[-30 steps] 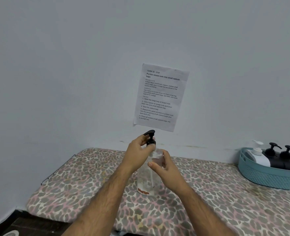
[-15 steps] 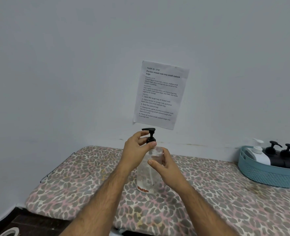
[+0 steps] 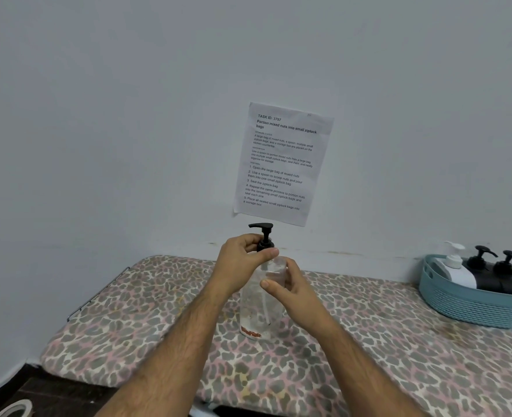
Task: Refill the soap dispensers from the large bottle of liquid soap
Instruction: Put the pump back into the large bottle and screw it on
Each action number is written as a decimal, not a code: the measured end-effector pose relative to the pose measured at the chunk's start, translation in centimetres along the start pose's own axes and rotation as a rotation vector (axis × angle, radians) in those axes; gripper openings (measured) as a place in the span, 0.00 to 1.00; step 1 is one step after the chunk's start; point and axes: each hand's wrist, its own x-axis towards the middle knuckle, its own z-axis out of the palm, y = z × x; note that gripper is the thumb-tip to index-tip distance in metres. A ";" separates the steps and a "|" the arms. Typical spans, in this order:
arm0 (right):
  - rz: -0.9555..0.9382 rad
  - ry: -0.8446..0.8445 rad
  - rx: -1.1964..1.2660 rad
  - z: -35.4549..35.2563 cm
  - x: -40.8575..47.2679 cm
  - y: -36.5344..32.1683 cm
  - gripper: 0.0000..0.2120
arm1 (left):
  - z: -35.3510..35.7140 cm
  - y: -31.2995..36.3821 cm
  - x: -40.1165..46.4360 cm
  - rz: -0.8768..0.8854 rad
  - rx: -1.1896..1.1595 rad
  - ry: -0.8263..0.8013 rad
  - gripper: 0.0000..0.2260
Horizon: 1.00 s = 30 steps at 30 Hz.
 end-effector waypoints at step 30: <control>-0.014 -0.040 0.008 -0.5 0.6 0.0 0.19 | -1.2 -2.0 0.6 0.038 -0.161 -0.161 0.12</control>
